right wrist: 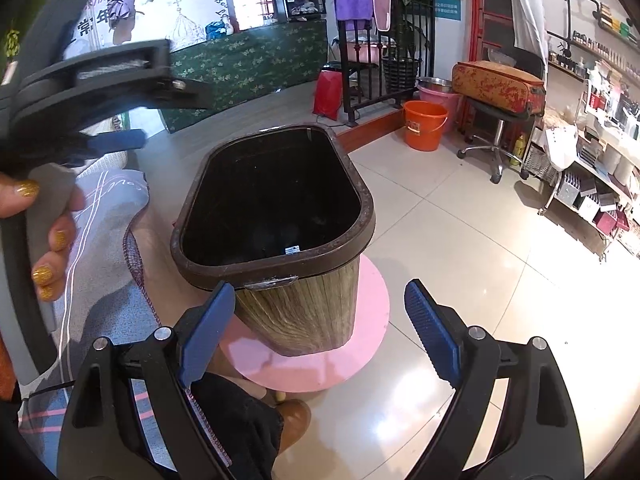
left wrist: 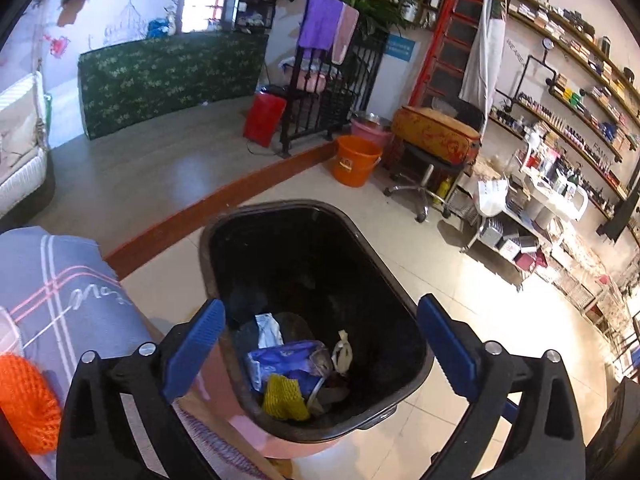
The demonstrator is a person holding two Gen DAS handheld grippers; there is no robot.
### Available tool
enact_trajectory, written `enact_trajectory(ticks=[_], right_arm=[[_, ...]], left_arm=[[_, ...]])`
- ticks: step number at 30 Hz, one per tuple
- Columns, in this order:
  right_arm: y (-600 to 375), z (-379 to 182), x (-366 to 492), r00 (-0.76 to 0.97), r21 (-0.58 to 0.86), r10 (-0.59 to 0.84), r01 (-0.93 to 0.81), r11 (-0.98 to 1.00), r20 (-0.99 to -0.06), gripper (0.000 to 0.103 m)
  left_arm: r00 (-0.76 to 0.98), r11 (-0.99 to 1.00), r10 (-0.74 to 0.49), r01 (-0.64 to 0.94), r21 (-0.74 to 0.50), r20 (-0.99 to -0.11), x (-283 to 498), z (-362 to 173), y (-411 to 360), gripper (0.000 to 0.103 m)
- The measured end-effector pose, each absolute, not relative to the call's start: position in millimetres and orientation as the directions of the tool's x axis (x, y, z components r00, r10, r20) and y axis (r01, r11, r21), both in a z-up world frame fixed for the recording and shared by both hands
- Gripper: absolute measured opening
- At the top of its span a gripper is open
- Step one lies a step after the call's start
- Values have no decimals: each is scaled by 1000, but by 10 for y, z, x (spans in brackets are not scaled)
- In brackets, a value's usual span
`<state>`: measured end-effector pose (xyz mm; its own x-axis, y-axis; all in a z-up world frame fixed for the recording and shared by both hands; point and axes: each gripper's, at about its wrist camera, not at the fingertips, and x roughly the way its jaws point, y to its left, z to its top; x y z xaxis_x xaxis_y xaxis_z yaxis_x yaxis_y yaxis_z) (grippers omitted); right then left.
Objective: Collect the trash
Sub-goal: 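Move both tools back over the remaining trash on the bed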
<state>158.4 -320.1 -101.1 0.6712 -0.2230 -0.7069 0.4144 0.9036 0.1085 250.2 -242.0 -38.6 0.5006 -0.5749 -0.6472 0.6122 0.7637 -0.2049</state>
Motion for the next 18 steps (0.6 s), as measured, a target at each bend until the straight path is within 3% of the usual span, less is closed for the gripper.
enact_trajectory(ticks=[11,18], right_arm=[[-3130,-997,1627,669,101,-224,410,906,-709,87],[-2916,-902,1691,691,101,-193,361,927,-696,88]], left_arm=[[566,814,-535,544,-204,-627,2310,-299,-1837,97],[617,845,-478,517,-136,-625,2065,-216,-1504,97]])
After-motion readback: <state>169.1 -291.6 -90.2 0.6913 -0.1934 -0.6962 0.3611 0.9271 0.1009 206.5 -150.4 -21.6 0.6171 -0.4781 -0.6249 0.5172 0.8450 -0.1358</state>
